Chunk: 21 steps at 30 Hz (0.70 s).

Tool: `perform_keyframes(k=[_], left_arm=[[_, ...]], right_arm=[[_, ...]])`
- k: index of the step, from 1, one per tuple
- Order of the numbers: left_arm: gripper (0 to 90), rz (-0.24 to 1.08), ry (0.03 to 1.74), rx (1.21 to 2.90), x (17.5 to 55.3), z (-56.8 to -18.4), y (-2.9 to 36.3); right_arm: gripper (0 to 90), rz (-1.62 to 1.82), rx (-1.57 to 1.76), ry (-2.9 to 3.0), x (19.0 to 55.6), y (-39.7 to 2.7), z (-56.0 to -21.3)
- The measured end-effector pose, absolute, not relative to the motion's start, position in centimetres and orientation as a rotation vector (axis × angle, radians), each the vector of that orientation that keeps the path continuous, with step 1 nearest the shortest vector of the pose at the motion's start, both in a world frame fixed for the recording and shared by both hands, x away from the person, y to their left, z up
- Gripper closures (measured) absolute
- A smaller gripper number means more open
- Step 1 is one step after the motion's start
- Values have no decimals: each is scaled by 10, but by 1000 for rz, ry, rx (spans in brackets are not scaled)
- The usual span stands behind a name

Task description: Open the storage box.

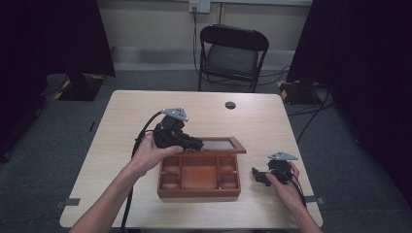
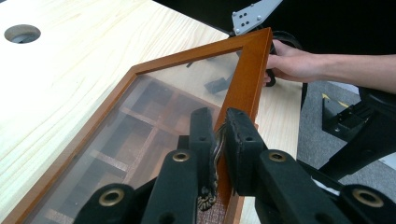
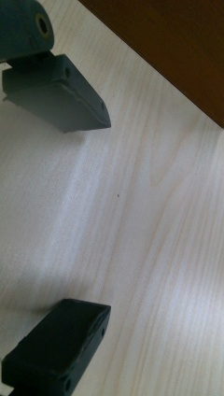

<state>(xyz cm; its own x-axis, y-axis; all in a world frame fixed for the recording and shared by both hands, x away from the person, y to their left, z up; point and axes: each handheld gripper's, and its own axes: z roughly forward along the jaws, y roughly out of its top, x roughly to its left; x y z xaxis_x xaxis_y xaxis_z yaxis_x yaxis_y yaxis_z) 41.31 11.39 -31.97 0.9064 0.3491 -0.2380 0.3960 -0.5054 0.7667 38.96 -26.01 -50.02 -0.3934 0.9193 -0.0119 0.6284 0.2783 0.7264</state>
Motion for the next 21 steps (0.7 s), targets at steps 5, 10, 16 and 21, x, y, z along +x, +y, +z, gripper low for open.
perform_keyframes(k=[5, 10, 16, 21], left_arm=[[815, -55, 536, 2141, 415, -318, 115], [816, -32, 536, 2139, 415, -316, 114], [816, -40, 535, 2129, 417, -316, 115], [817, -27, 528, 2129, 417, -314, 115]], right_arm=[[90, 903, 1391, 2121, 390, -260, -500], [90, 903, 1394, 2122, 390, -260, -500], [90, 903, 1394, 2122, 390, -260, -500], [90, 903, 1394, 2122, 390, -260, -500]])
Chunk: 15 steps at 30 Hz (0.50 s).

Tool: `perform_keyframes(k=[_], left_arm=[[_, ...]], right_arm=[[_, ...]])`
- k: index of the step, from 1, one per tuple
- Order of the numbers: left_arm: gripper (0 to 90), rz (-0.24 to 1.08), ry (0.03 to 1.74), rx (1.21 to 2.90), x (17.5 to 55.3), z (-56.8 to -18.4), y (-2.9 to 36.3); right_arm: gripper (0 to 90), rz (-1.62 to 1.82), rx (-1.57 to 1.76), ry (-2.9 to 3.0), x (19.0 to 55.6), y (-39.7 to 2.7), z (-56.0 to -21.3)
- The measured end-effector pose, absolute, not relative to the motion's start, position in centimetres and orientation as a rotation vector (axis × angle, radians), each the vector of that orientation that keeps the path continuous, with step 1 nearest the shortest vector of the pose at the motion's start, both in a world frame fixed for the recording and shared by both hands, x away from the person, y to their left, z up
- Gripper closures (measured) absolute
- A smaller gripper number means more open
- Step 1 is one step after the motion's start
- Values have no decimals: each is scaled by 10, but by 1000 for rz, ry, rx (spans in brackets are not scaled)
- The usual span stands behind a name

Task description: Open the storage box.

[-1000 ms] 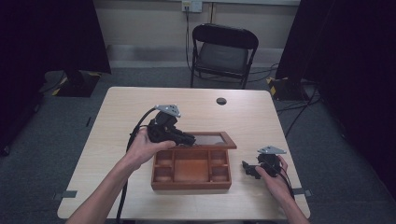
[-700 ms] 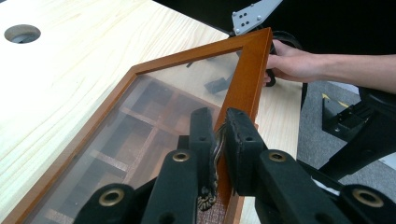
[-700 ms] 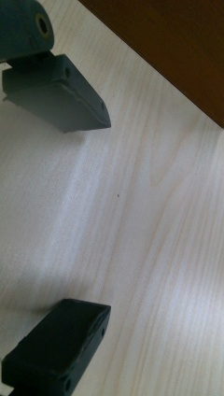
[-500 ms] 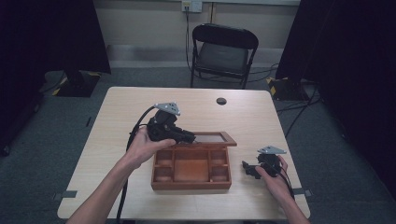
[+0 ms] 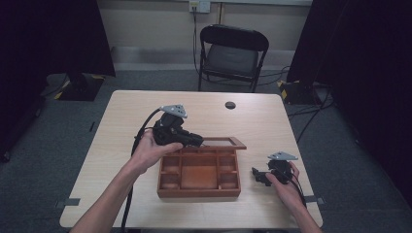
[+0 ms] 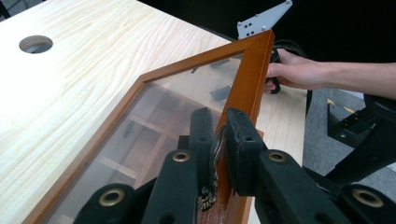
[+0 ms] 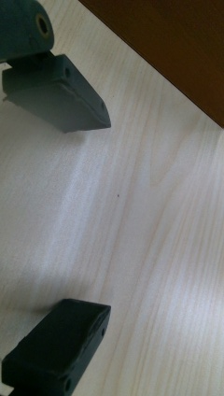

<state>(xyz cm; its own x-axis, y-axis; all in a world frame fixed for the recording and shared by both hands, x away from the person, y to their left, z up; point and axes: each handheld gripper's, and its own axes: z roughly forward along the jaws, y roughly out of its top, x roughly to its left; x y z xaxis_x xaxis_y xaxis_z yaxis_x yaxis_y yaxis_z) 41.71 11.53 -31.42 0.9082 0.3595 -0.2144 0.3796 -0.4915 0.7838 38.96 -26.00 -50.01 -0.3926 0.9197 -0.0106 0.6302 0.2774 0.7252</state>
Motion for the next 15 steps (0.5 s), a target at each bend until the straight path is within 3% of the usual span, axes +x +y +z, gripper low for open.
perform_keyframes(k=[15], left_arm=[[820, 6, 530, 2116, 419, -311, 116]], right_arm=[[90, 903, 1394, 2122, 390, -260, -500]])
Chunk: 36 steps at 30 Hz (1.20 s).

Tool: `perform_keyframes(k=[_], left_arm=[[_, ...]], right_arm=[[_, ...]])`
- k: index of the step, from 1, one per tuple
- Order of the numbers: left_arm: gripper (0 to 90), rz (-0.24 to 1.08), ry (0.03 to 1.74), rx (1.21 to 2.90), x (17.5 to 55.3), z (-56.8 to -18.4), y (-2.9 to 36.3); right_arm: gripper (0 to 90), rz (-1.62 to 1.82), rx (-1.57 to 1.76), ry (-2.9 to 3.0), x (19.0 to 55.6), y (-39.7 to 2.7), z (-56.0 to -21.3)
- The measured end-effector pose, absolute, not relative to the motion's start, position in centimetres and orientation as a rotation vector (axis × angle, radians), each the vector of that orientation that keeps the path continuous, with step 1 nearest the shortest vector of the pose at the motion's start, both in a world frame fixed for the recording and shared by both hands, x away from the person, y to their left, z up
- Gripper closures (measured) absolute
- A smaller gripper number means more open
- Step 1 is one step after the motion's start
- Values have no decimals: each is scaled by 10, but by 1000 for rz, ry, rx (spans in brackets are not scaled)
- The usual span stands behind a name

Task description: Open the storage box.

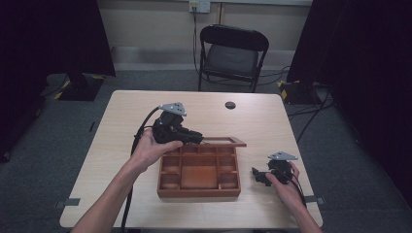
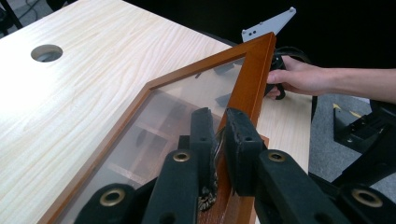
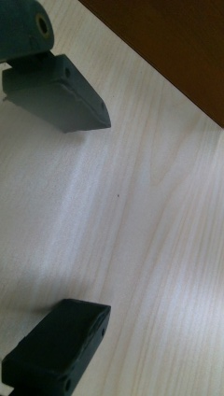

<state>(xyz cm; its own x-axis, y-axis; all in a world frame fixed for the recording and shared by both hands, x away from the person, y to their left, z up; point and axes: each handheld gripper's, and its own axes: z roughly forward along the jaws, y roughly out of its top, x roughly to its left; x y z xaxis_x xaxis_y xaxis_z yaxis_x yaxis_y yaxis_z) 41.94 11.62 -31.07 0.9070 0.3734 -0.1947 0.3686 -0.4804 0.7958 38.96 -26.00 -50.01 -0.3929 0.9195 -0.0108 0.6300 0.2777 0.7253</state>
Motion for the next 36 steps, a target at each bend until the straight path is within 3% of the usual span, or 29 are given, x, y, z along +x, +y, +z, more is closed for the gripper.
perform_keyframes(k=[36], left_arm=[[834, 35, 546, 2062, 429, -305, 118]], right_arm=[[90, 901, 1395, 2123, 390, -260, -500]])
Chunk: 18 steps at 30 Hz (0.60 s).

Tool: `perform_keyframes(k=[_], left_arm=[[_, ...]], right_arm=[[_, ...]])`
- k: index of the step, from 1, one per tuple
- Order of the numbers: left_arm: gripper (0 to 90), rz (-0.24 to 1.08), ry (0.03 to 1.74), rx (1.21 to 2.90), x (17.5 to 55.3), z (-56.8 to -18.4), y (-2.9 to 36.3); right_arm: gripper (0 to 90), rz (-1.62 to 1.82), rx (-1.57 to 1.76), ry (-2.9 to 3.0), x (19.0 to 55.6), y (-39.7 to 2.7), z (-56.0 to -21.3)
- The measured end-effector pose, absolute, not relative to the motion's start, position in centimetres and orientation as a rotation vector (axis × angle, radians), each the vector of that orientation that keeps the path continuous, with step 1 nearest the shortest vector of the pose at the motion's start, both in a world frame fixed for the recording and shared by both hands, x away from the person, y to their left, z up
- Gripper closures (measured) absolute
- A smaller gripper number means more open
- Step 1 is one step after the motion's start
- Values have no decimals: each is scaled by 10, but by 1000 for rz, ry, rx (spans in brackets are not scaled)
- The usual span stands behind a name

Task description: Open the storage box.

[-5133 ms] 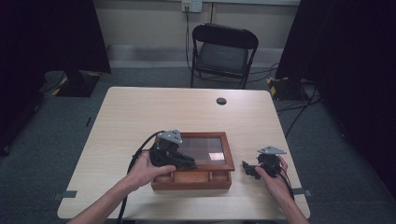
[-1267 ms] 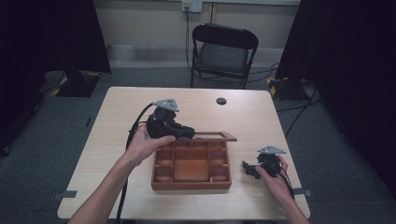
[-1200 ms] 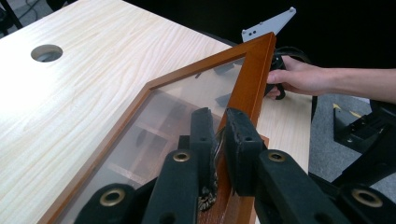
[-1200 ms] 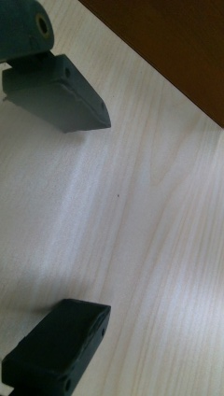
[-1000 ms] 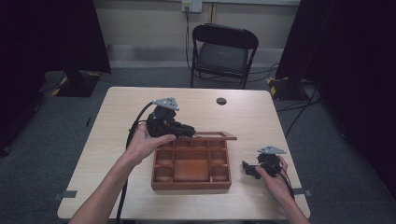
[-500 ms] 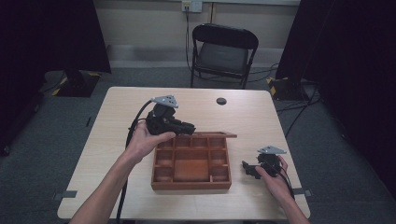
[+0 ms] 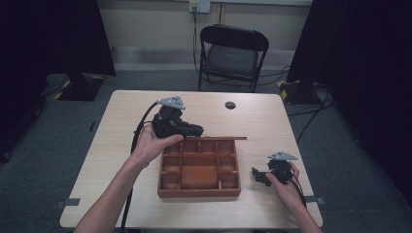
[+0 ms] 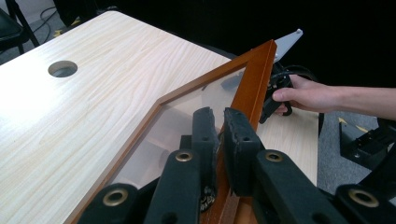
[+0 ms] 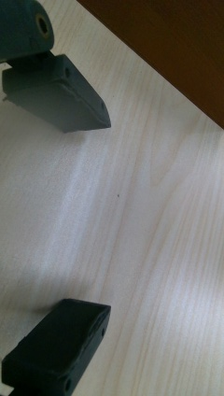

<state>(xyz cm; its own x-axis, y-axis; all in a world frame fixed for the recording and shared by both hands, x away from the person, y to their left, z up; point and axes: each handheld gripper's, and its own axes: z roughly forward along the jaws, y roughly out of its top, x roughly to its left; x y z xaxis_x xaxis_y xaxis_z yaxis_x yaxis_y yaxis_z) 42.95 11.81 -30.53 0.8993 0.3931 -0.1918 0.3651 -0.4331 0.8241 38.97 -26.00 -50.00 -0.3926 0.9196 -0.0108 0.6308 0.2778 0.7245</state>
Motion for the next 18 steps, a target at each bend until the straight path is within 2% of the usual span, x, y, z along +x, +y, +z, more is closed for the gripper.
perform_keyframes(k=[18], left_arm=[[837, 41, 550, 2041, 433, -305, 118]], right_arm=[[90, 901, 1395, 2121, 390, -260, -500]])
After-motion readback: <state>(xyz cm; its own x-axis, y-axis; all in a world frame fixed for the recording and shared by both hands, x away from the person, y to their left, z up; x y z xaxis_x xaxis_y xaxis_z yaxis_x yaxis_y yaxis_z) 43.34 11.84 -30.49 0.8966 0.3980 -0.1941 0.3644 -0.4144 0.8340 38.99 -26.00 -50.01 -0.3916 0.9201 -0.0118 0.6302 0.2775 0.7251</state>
